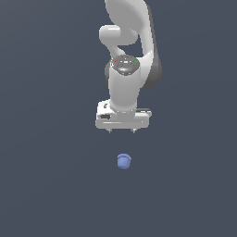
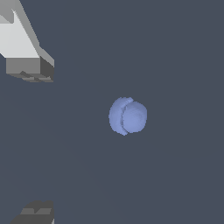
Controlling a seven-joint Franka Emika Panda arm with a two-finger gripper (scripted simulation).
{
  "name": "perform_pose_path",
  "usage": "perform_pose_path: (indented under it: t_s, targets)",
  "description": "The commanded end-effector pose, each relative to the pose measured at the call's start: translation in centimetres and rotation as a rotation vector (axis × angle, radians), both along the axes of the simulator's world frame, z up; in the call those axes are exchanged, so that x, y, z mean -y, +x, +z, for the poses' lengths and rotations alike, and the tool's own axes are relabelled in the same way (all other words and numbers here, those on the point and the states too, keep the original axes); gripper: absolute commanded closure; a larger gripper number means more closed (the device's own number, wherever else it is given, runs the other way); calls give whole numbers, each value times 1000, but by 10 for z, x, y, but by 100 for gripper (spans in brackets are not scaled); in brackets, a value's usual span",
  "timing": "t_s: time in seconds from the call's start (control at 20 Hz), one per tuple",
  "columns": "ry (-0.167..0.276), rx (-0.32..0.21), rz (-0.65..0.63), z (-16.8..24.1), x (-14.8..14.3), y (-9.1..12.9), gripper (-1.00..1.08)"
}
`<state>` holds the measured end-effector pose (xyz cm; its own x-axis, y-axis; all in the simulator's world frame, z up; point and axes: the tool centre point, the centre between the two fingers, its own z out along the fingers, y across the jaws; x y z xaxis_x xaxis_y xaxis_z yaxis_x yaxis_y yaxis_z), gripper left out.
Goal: Pick up the object and move it to a goal position.
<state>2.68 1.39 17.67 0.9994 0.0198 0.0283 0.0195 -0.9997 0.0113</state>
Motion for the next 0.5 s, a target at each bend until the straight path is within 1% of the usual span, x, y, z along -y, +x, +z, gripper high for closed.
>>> perform_pose_path:
  t_s: [0.0,0.45]
  targets:
    - [2,-3,-17,-6,-1,7,-92]
    - [10,-15,-116,-45,-6,44,-92]
